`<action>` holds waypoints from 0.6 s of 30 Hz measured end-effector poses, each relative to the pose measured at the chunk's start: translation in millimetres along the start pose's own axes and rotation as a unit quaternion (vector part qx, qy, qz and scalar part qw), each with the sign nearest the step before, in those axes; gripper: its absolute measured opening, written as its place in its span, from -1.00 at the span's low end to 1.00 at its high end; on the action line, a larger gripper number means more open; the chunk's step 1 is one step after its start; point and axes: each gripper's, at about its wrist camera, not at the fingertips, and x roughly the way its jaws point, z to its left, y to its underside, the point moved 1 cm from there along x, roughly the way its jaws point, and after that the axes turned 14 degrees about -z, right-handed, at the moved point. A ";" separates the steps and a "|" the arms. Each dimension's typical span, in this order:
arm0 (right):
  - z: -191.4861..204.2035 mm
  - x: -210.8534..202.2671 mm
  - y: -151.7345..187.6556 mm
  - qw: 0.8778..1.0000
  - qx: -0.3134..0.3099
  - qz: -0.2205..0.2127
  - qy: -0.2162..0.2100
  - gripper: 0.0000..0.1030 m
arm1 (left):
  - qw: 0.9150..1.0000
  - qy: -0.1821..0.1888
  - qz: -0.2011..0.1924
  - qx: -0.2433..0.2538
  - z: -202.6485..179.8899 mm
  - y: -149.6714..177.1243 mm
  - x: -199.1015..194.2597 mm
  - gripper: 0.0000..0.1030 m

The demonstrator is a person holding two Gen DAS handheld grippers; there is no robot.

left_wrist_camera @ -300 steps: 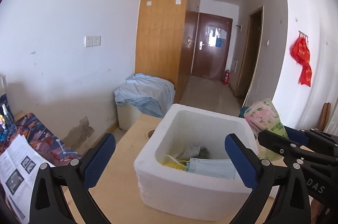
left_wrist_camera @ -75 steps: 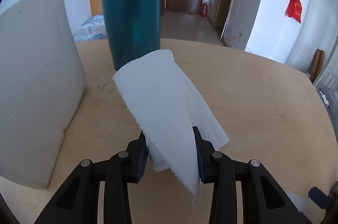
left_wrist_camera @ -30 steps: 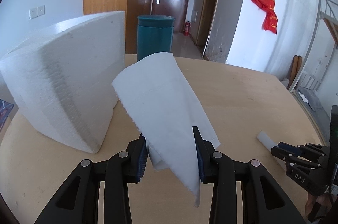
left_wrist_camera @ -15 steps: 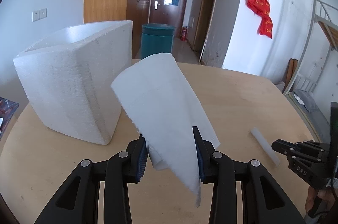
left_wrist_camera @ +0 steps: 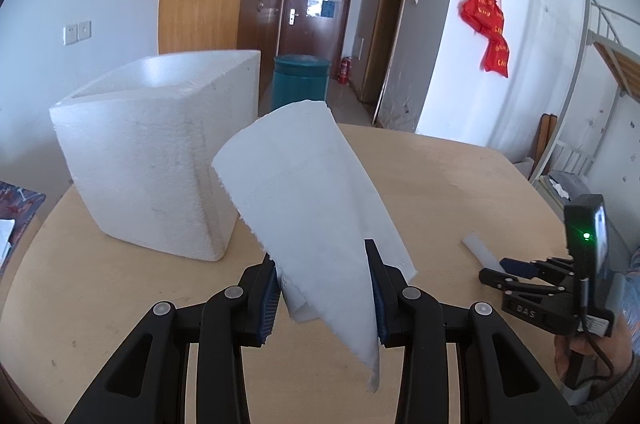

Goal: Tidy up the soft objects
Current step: 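Lift and carry the towel roll and white tube toward the white foam box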

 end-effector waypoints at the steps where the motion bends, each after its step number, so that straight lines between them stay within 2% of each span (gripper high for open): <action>1: 1.3 -0.9 -0.1 1.000 -0.004 0.000 0.005 -0.56 | 1.000 0.001 -0.002 0.000 0.2 -0.1 -4.5 -0.24; 7: 7.5 -16.2 1.6 1.000 0.008 -0.011 -0.004 -0.64 | 1.000 0.000 -0.013 0.002 2.7 -1.6 -22.4 -0.24; 18: 34.9 -87.9 4.9 0.996 0.033 -0.076 -0.030 -0.64 | 1.000 0.010 -0.030 0.002 4.6 7.2 -64.7 -0.24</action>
